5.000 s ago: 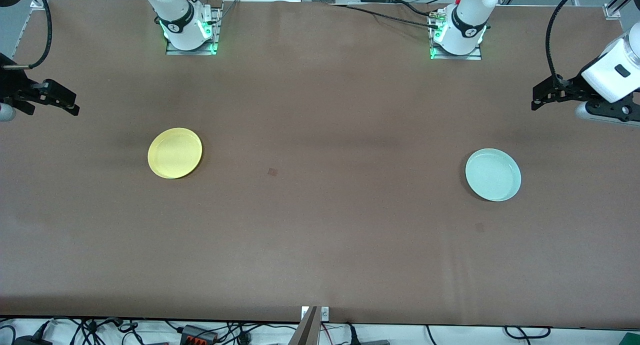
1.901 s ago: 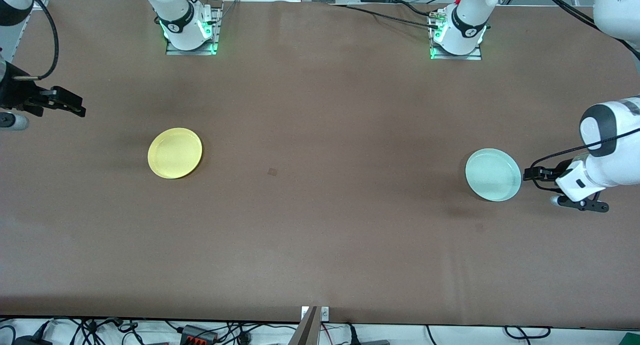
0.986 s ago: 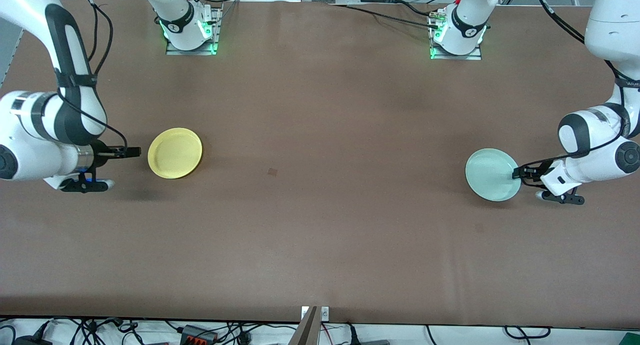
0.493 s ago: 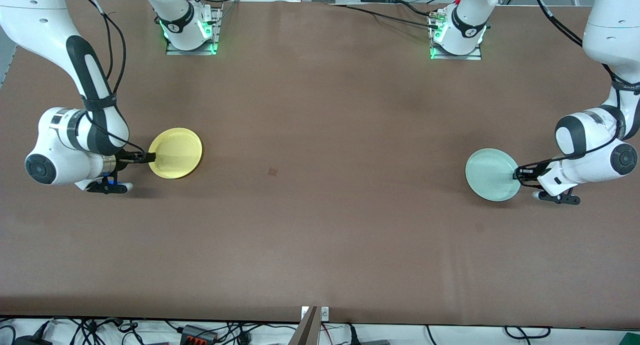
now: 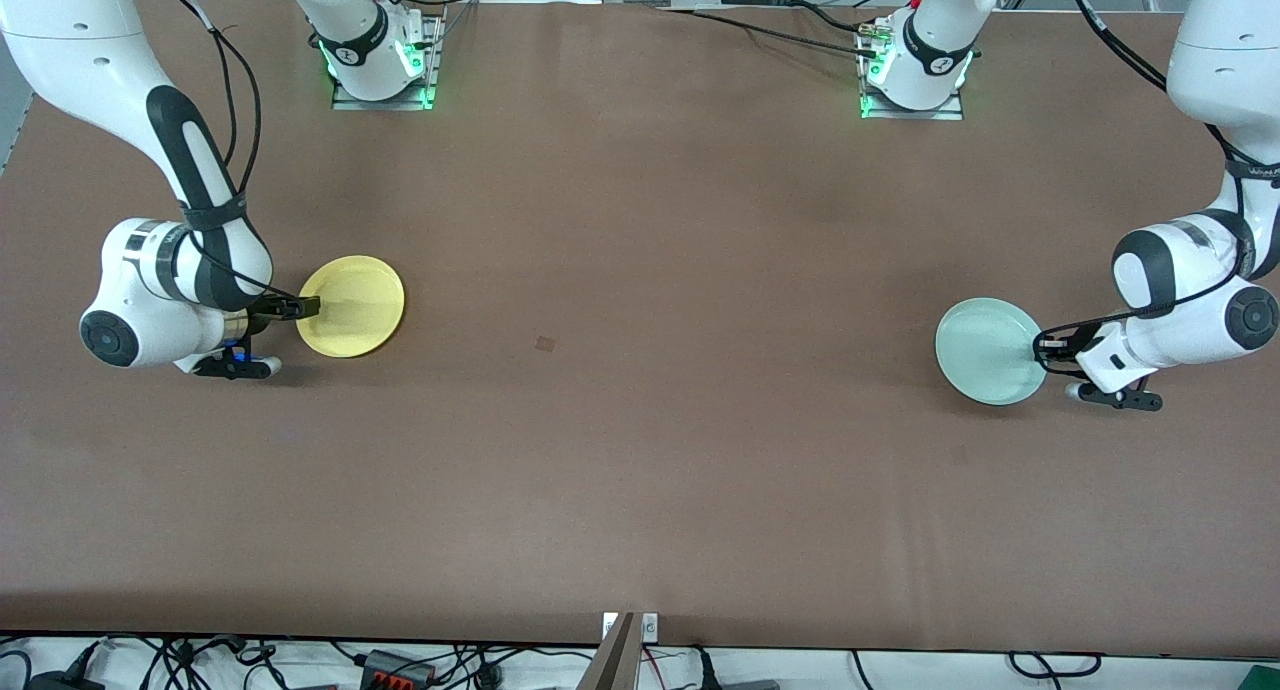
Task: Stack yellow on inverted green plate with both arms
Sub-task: 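Grasp the yellow plate rim with the right gripper while the left gripper grasps green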
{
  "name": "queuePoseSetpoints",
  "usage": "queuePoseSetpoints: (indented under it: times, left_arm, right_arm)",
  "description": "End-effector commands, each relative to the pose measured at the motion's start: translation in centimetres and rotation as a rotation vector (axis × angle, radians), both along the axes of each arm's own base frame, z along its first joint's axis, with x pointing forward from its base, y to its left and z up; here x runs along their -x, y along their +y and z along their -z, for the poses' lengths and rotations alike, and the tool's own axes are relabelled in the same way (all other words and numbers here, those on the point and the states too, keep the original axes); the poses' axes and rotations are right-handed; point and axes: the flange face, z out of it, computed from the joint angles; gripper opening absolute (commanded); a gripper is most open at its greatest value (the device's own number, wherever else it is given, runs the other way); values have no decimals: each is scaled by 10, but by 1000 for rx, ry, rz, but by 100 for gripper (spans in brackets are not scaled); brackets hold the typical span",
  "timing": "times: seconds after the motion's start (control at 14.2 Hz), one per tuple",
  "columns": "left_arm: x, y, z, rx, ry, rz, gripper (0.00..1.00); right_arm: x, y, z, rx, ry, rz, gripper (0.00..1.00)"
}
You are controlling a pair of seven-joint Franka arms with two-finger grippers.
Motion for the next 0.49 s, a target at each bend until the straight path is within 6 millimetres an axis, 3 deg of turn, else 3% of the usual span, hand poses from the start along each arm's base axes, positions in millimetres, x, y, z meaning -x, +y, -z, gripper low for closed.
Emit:
queuePoseSetpoints:
  times: [0.0,0.07,0.14,0.35,0.42]
  left_arm:
    - [-19,-7,-46,2,-88,20,1]
    - [-29,-19,-65,9,-107,39,1]
    - [-39,-22,-85,8,-113,51,1]
    - [-69,-55,-137,4,-113,94,1]
    - [-75,-69,-150,-14,-102,100,1]
  right_arm:
    - [3,-3,7,-25,2,4,69]
    - [4,-3,7,-25,6,4,63]
    - [4,-3,7,-25,10,6,51]
    - [5,0,5,-29,31,1,4]
    - [5,1,4,-33,37,0,0]
